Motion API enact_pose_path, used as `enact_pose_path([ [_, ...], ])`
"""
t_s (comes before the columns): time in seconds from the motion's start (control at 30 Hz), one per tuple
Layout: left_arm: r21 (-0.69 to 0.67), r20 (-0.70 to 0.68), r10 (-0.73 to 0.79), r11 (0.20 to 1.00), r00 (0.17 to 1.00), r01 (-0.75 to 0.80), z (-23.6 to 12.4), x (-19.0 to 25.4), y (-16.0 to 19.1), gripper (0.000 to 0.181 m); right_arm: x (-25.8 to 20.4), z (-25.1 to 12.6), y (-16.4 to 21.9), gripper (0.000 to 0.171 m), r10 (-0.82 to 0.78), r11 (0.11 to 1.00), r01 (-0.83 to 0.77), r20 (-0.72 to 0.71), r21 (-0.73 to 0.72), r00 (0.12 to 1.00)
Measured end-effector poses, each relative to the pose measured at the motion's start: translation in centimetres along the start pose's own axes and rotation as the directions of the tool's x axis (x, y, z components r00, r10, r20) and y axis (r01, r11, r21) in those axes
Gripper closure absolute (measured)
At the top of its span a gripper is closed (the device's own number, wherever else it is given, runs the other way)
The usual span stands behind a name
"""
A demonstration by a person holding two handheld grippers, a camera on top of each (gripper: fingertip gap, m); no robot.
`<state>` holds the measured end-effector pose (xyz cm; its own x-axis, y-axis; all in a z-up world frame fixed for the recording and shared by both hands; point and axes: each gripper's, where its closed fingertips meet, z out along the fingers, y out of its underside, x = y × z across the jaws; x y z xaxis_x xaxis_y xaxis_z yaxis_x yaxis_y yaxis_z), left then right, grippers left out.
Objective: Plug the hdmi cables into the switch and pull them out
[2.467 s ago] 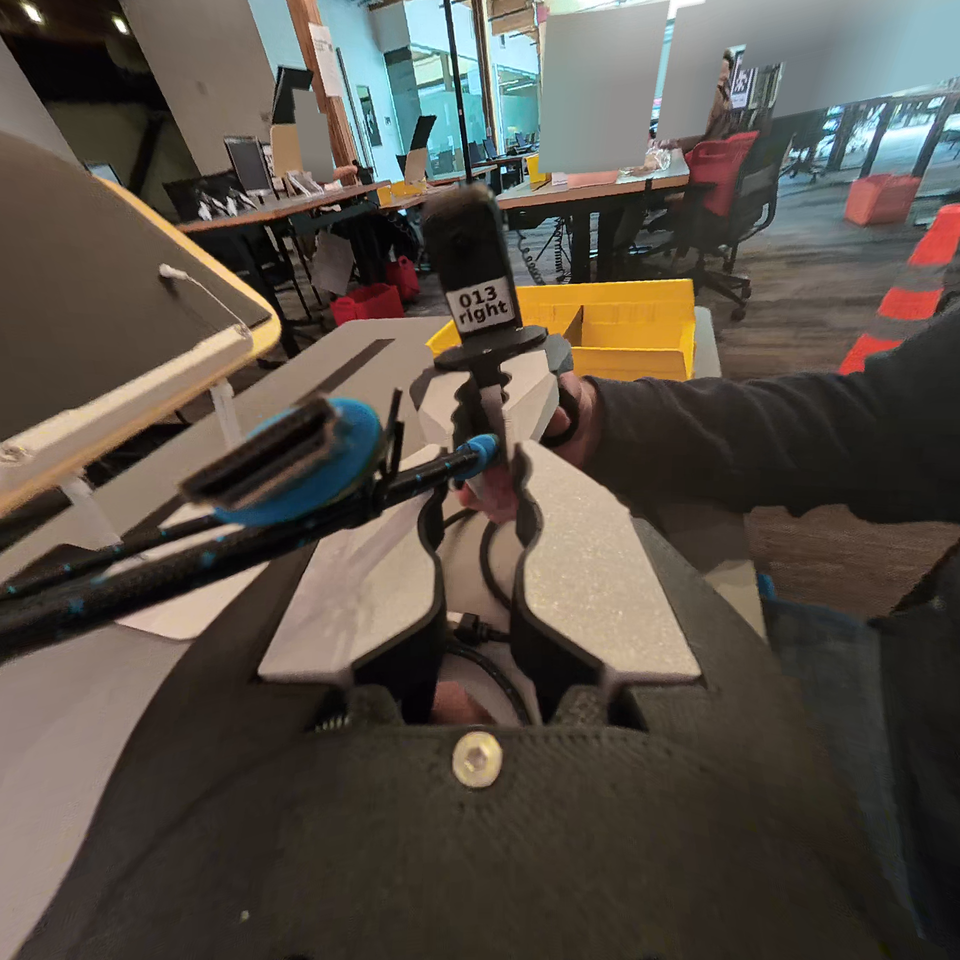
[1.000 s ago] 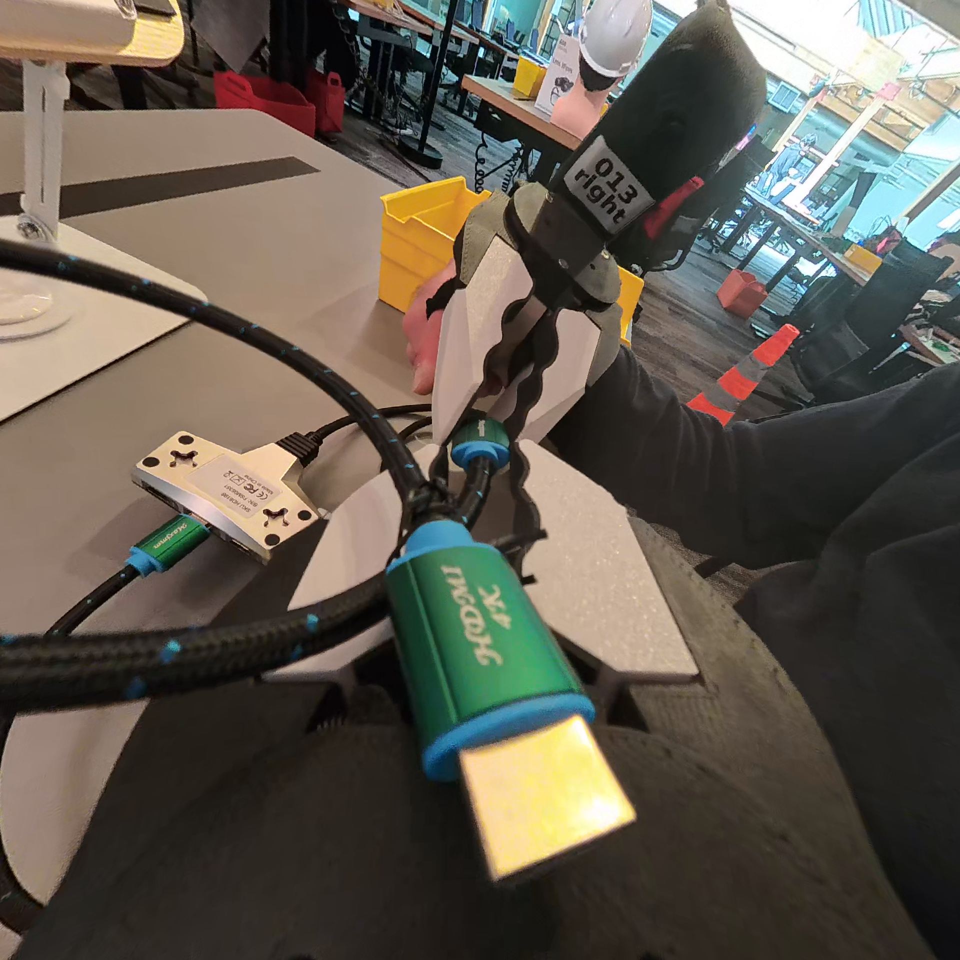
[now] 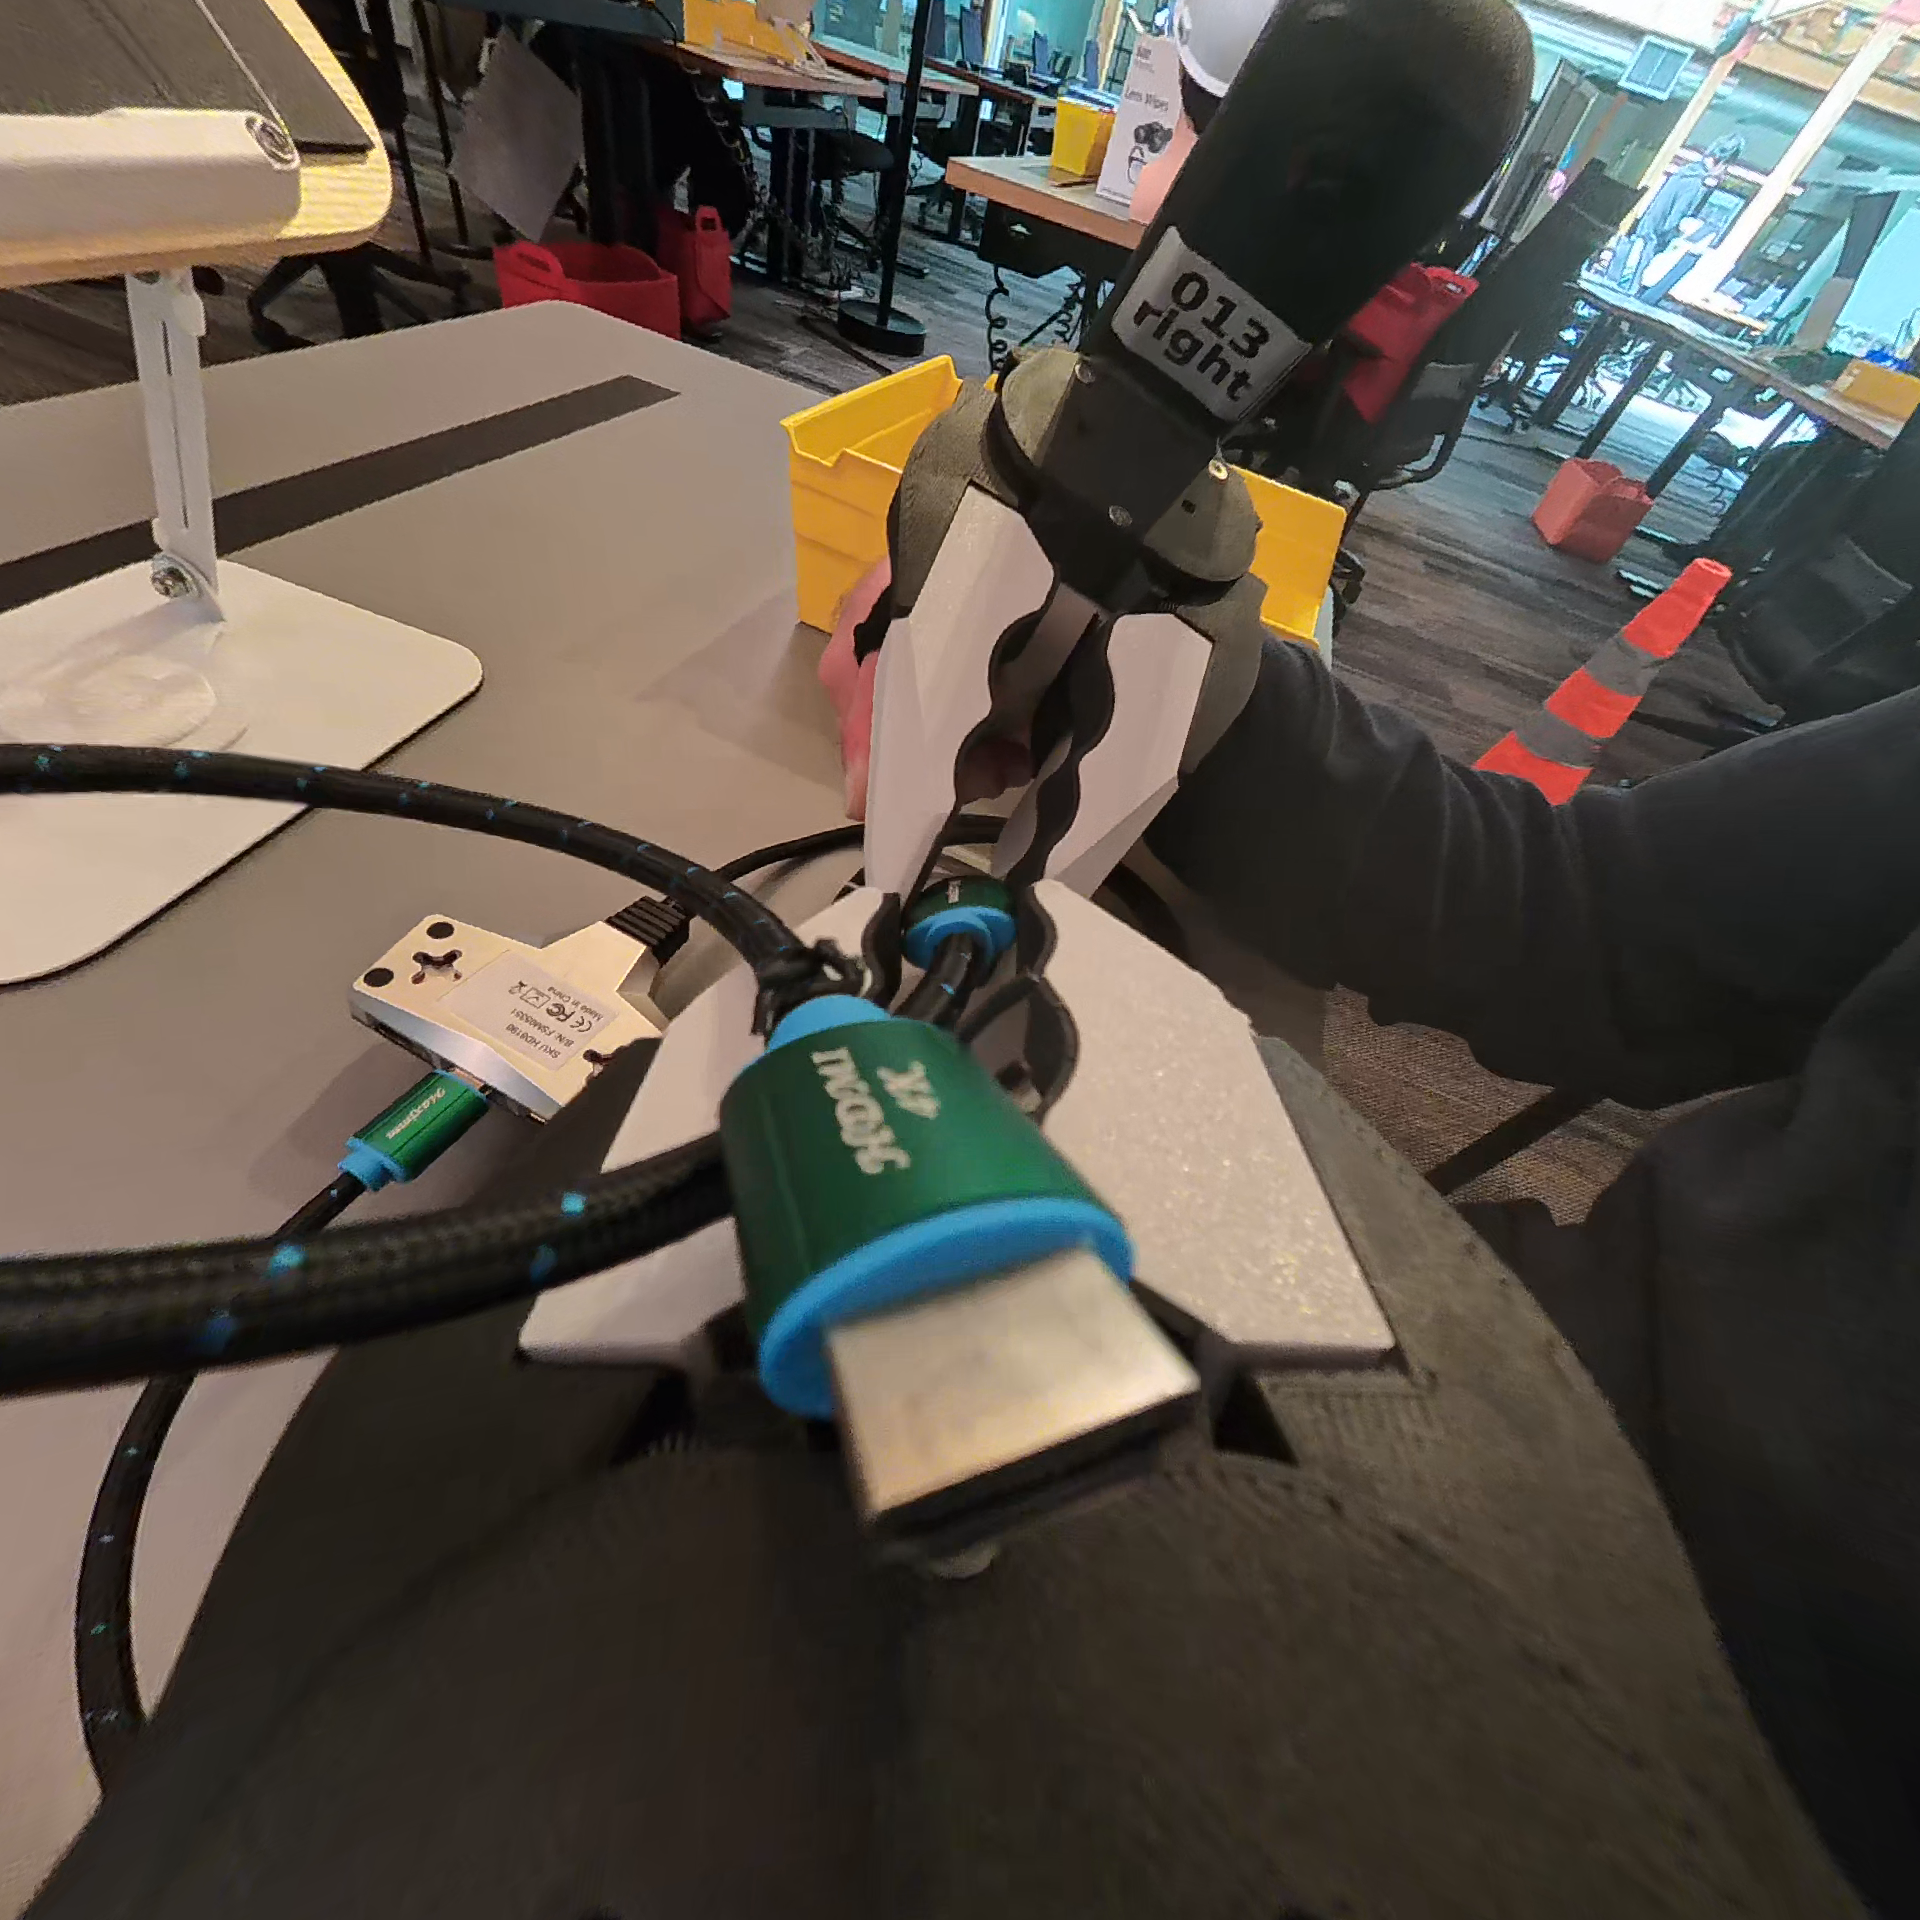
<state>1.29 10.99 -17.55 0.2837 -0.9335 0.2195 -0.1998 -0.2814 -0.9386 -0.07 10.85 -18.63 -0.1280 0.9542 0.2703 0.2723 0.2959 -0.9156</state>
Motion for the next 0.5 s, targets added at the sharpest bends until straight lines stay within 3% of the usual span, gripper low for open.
enact_pose_path([
  [0.5, 0.054, 0.012, -0.016, 0.998, 1.0, 0.015, -0.07, -0.4, -0.48, 0.169, 0.7, -0.16, -0.33, 0.158, -0.002, 1.0, 0.003, -0.044, 0.02, 0.999],
])
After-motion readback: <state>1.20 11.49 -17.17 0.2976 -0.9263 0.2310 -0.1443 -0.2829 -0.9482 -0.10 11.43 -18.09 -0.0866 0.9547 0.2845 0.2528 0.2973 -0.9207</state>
